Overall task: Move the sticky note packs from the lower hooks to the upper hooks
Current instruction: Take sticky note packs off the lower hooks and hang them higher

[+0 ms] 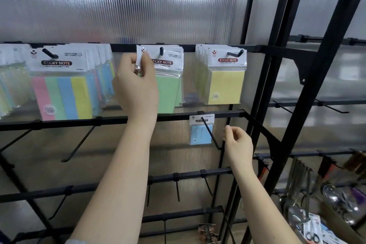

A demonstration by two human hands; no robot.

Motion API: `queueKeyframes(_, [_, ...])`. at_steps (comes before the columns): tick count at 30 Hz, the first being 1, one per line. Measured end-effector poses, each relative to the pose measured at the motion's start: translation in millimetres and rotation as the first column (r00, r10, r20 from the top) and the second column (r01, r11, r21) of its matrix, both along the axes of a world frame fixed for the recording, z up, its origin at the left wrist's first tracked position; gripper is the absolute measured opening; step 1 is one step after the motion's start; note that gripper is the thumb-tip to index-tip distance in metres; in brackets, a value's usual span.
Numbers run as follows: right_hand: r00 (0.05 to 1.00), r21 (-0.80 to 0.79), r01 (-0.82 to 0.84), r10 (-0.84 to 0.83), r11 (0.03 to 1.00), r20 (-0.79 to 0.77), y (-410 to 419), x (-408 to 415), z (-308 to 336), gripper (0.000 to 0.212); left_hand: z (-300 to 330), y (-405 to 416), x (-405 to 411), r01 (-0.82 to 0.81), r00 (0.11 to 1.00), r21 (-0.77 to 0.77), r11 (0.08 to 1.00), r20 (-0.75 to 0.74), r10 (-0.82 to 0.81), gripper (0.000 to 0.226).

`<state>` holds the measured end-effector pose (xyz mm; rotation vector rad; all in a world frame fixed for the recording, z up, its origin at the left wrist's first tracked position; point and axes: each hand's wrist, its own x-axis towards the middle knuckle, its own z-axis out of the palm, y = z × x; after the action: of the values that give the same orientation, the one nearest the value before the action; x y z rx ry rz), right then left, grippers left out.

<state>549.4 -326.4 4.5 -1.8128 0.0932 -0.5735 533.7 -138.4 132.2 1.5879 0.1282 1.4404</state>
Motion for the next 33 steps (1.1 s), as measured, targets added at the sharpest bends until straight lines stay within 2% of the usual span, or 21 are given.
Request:
queueKeyframes(5, [0.996,0.053,-0.003,0.007,0.999,-0.088,-3.1,11.2,-9.6,0.018,-0.9,8.6,9.0,-0.014,1.0,0.081,0.997,0.004,0.014,0.026])
queueKeyframes(12, [0.986,0.05,-0.007,0.015,0.999,-0.166,-6.3,26.7,-19.5,0.018,-6.4,12.6,19.4,-0.076,0.997,0.116,0.99,-0.007,0.077,0.03])
queueKeyframes(19, [0.971,0.026,-0.05,0.055,0.998,-0.231,-5.6,59.5,-20.3,0.02,-31.5,12.6,18.1,-0.053,0.997,-0.011,0.999,0.05,0.054,0.023])
queueKeyframes(23, [0.954,-0.066,-0.095,0.072,0.993,-0.292,-2.5,79.8,-17.1,0.014,-58.7,12.5,10.7,-0.13,0.988,-0.08,0.988,0.078,0.136,0.02])
queueKeyframes(27, [0.941,-0.067,-0.104,0.076,0.992,-0.33,3.8,91.9,-15.7,0.043,-86.1,15.7,4.9,-0.113,0.993,-0.081,0.99,-0.049,0.11,0.011])
queueKeyframes(33, [0.956,-0.004,-0.071,0.067,0.997,-0.284,14.1,101.1,-23.1,0.037,-122.3,16.7,-1.6,-0.117,0.924,-0.068,0.991,-0.372,0.083,0.011])
